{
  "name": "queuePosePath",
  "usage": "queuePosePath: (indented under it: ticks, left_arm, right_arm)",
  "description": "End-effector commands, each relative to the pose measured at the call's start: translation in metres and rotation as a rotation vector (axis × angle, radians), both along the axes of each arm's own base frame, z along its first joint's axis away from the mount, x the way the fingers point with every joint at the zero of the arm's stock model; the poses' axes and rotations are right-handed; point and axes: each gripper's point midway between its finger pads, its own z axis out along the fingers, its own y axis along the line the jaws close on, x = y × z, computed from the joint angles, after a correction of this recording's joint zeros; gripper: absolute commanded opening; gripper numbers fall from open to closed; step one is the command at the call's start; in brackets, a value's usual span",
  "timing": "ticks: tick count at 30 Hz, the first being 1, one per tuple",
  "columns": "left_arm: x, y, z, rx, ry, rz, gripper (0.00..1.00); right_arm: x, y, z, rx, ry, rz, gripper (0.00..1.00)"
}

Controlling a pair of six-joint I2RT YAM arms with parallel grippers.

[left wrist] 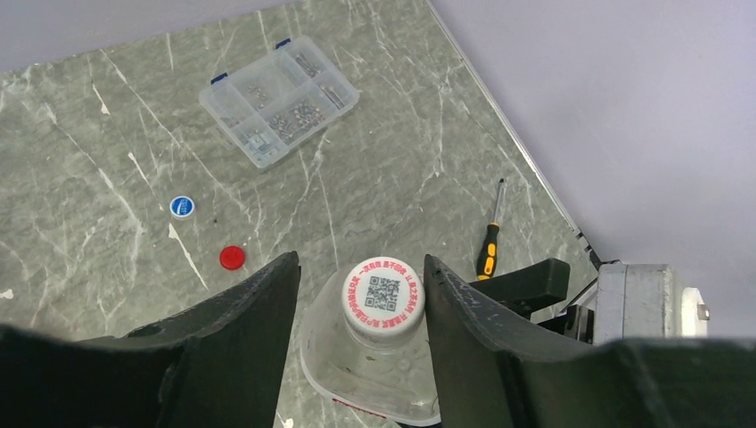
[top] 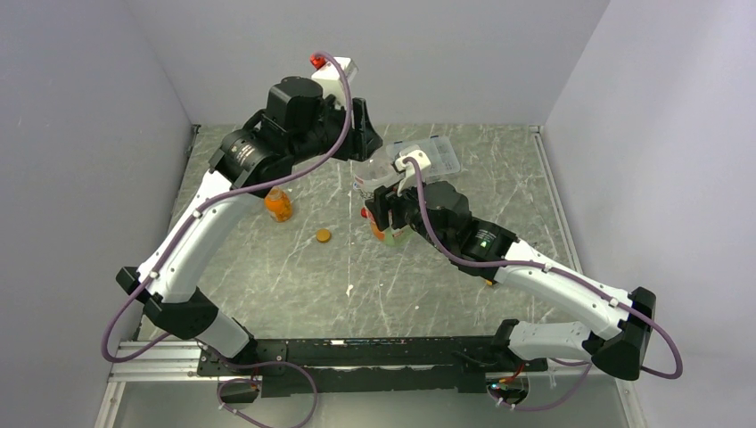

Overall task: Screw on the bottle caps
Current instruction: Screw the bottle cap onto the plastic bottle.

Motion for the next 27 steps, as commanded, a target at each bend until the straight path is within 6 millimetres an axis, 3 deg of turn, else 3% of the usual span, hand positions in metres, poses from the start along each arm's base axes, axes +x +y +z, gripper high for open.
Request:
queuePosePath:
  ticks: [1, 7, 11, 15, 27]
  left_arm:
    - [0.001, -0.002, 0.008, -0.027, -0.022, 0.014, 0.55]
    - [-0.002, -0.005, 0.007, -0.032, -0.016, -0.005, 0.44]
    - [-0.006, -0.008, 0.005, -0.045, -0.012, -0.026, 0.28]
    - [-0.014, -0.008, 0.009, -0.071, -0.025, -0.060, 0.20]
    - [-0.071, -0.018, 0.041, -0.217, -0.144, -0.336, 0.16]
  right_arm:
    - [0.004, 0.003, 0.039, 0.088, -0.065, -0.018, 0.32]
    - [0.003, 0.002, 0.042, 0.097, -0.069, -0.016, 0.32]
    - [-0.004, 0.004, 0.054, 0.120, -0.083, 0.025, 0.32]
    - [-0.015, 0.007, 0.071, 0.164, -0.105, 0.104, 0.31]
    - [-0.082, 0.011, 0.128, 0.363, -0.170, 0.560, 0.29]
